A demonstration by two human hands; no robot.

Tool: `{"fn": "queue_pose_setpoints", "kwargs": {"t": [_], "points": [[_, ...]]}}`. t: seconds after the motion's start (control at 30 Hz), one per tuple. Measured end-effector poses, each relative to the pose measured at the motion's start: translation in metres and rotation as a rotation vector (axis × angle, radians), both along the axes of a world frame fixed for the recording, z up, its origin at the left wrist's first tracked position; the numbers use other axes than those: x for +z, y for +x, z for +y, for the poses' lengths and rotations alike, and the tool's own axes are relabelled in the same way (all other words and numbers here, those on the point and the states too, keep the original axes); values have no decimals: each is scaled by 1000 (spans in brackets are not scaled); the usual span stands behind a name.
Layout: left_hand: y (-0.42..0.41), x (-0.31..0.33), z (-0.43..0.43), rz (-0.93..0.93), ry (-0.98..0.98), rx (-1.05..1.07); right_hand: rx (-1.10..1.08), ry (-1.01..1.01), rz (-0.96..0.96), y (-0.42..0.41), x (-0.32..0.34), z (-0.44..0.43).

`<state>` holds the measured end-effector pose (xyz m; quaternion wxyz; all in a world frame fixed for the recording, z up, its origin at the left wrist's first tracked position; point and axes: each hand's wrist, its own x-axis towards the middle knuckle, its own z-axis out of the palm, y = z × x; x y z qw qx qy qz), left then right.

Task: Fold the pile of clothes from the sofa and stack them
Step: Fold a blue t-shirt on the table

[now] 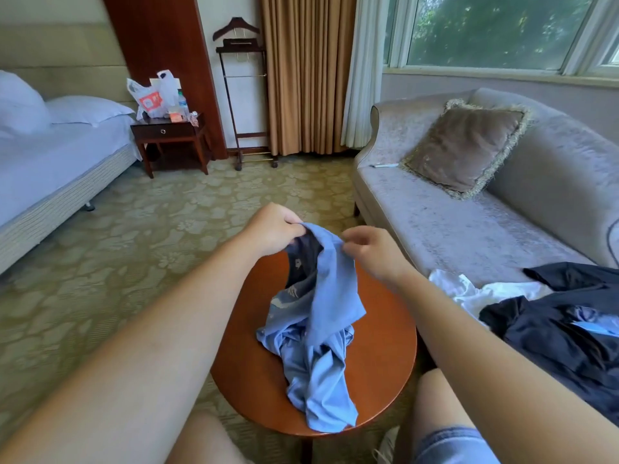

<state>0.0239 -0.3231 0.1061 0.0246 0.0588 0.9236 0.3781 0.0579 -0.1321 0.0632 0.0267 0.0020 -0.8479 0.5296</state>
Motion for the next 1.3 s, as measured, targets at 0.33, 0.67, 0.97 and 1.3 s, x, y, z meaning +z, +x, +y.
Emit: {"fn": "queue_pose_setpoints", "kwargs": {"t": [0.33,0.67,0.97,1.3], "points": [[8,11,19,41,-145,-147,-146,385,288,23,0,-25],[8,-19,5,-22,-88,-172,-262,118,514,7,47,3],[14,42,-26,334,80,124,-431,138,502,-5,84,27],[87,134,-51,359,129,99,-376,121,573,18,178,-2]]}}
